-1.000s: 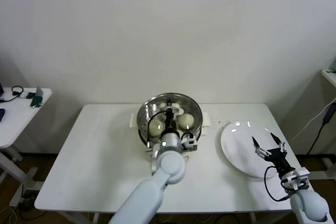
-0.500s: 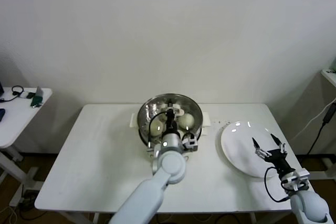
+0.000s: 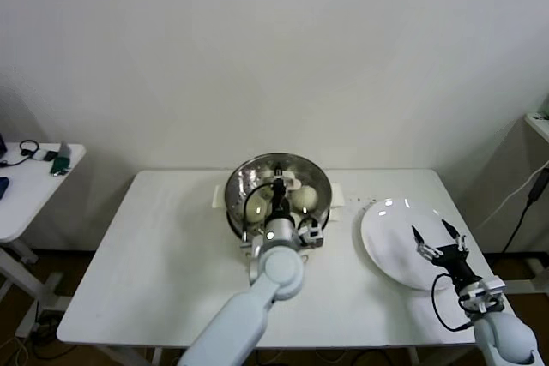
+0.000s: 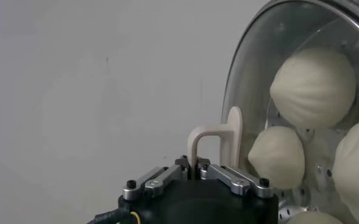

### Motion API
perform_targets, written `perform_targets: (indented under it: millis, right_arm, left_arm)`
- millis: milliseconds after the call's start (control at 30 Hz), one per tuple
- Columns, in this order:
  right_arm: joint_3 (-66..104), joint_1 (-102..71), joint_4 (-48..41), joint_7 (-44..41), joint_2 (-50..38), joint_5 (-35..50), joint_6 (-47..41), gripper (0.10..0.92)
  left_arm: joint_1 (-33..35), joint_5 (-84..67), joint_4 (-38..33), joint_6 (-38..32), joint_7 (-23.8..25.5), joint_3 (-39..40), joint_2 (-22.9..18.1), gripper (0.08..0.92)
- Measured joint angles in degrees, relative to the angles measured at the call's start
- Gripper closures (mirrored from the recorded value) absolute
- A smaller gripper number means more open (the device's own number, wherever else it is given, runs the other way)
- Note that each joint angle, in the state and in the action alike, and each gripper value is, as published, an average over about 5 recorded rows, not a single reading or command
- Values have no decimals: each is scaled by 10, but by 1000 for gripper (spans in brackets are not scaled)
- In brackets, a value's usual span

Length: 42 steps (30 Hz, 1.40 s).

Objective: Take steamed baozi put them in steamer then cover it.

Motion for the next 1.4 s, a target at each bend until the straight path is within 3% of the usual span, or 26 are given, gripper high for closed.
perform_targets:
  millis: [200,933,1167,1400]
  right_arm:
    - [2,3,-2,-1,-1,4,-5,203]
    - [9,3,3,7,-4,16,-36,203]
    - [11,4,3,9,-4,15,-39,203]
    - [11,0,8,8,-6,9,-38,203]
  left_arm:
    - [-1,2,-1,0,6,-2,-1,819]
    - [29,-22,-86,0,23,-1,47,207]
    - [61,-50,-145,0,18,-10,77,177]
    - [112,-106,-221,0,-22,-40,121,177]
